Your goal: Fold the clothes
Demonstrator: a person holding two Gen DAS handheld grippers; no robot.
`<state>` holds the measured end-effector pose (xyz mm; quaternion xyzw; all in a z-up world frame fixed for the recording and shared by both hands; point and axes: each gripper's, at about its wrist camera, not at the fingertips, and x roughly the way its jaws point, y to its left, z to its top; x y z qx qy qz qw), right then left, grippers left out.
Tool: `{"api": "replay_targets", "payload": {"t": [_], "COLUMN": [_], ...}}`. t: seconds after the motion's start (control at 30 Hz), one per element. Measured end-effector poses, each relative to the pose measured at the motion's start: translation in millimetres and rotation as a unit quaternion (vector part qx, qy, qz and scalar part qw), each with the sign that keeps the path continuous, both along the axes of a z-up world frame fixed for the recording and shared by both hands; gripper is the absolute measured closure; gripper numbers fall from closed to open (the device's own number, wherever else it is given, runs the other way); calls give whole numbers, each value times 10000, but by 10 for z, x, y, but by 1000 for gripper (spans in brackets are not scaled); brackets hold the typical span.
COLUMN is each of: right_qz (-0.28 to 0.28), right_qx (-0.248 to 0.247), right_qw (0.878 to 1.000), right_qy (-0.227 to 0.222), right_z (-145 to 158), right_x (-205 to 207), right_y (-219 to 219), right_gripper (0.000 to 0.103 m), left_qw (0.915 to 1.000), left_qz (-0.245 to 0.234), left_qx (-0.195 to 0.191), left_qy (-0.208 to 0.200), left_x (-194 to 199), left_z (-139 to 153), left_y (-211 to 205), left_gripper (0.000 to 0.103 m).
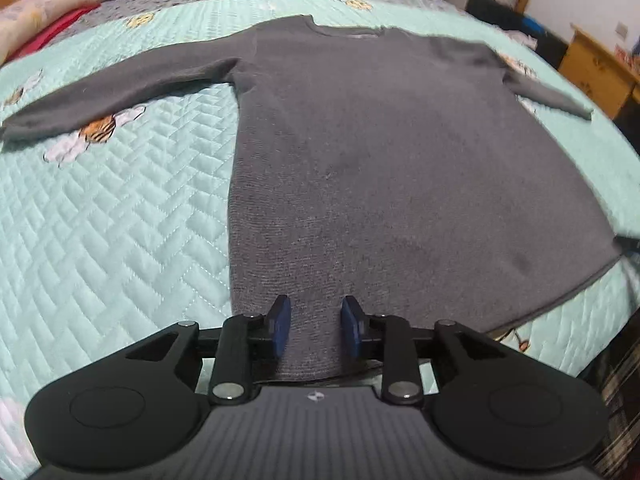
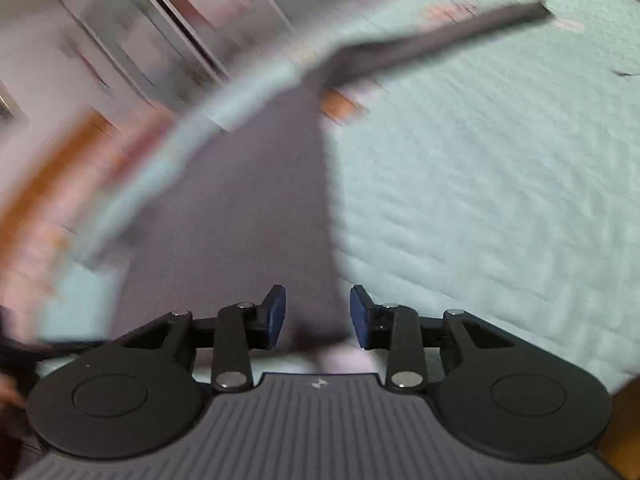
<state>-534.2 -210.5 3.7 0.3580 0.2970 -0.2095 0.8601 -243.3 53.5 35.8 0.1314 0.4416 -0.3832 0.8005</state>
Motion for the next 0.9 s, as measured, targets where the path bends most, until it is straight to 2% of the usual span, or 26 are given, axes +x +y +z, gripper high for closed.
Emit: {"api": "replay_targets", "payload": {"t": [0.1,0.17,0.27,0.37,0.43,0.5,0.53,0.63,0.7,0.73,0.77,0.8,0.83,0.87,0.9], "right_qz": [-293,-283,143,685,1167,1636,1832,2325,2582,2640,2722,2871,3018,2928,2837], "right_qx": [333,141,-166,123,-36,-322,-424,-324,-225,-119,50,318,586,807,1028], "right_qw": [9989,9991,9991,9961,9920,9854,9815,9707,9645,9635,9614,9566,9508,9519,9525], "right_qy": [-134,-296,-356,-542,-481,-336,-361,-517,-500,-422,-394,-392,-390,-401,-412], "right_z": [86,242,419,464,497,530,551,548,492,409,310,200,91,-27,-144], "right_x": [-45,6,415,1016,1548,2071,2347,3033,3488,3729,3943,4124,4305,4430,4554], "right_y": [-78,-40,27,70,205,406,501,679,755,780,787,777,767,685,603], "right_gripper": [75,75,74,74,74,74,74,75,74,74,74,74,77,80,99], "left_qw": [9968,9951,9920,9868,9882,9862,9838,9762,9699,9670,9663,9656,9646,9633,9628], "left_qz": [124,138,291,478,657,714,775,917,1035,1095,1131,1172,1218,1255,1279], "left_qx": [-691,-951,-1230,-1548,-1379,-1428,-1518,-1891,-2074,-2144,-2148,-2152,-2164,-2192,-2202], "left_qy": [387,212,-69,8,69,443,559,536,741,838,856,873,892,912,907], "left_x": [121,175,353,617,697,722,693,593,630,654,664,677,684,661,635], "left_z": [139,254,320,213,81,-113,-207,-289,-313,-328,-340,-347,-347,-359,-365], "left_y": [89,33,-113,-271,-355,-334,-282,-137,-74,-43,-18,9,41,74,101], "left_gripper": [72,71,69,69,70,70,72,72,72,75,84,89,91,91,92]}}
